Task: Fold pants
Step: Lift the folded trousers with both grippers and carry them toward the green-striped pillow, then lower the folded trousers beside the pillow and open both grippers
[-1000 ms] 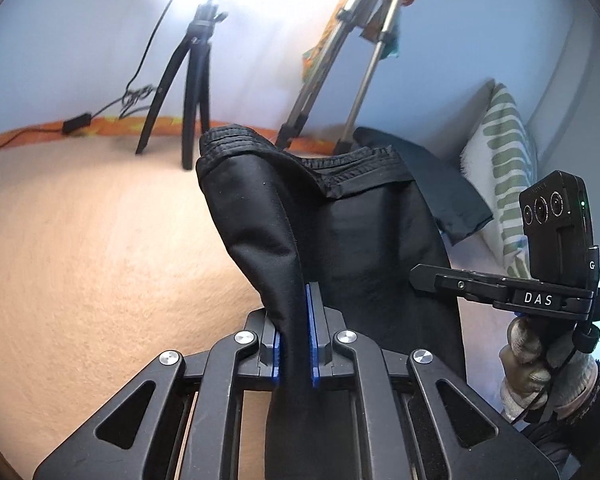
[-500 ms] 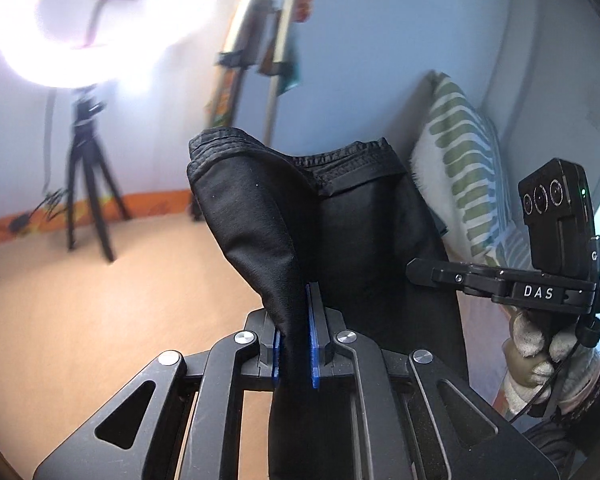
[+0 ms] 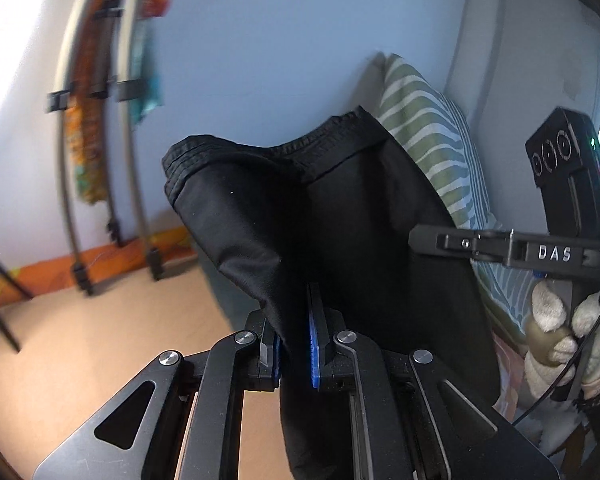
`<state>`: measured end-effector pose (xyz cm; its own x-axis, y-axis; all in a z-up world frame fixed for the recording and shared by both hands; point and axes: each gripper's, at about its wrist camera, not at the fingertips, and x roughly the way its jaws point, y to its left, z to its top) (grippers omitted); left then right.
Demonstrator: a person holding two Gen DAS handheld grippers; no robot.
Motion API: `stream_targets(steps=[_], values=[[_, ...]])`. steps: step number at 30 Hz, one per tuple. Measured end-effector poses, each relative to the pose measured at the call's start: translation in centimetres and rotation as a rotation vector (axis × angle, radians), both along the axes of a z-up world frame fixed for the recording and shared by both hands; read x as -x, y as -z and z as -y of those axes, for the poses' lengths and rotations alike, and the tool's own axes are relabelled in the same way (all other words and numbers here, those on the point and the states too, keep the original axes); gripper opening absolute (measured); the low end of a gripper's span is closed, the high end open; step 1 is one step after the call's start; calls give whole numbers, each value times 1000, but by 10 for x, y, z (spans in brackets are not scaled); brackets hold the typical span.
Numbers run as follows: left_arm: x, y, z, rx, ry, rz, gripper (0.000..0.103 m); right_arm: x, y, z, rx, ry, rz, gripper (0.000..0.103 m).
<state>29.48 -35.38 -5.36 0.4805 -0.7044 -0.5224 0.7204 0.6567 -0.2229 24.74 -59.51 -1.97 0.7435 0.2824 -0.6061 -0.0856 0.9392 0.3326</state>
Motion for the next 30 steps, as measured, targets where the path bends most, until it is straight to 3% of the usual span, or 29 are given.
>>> stream_targets(steps=[12, 19, 22, 24, 27, 30], values=[[-48, 3, 86, -63, -20, 35, 8, -65, 5, 75, 50, 93, -8, 11], [-73, 8, 114, -132, -99, 72, 11, -104, 16, 93, 82, 126, -4, 11], [-79, 12, 119, -172, -144, 75, 14, -114, 17, 92, 138, 171, 9, 21], [-81, 15, 116, -170, -160, 57, 17, -115, 16, 97, 138, 194, 20, 39], [-75, 11, 111, -161, -160, 96, 30, -112, 15, 102, 123, 209, 30, 39], [-72, 4, 108, -153, -154, 100, 30, -107, 16, 102, 142, 210, 25, 40]])
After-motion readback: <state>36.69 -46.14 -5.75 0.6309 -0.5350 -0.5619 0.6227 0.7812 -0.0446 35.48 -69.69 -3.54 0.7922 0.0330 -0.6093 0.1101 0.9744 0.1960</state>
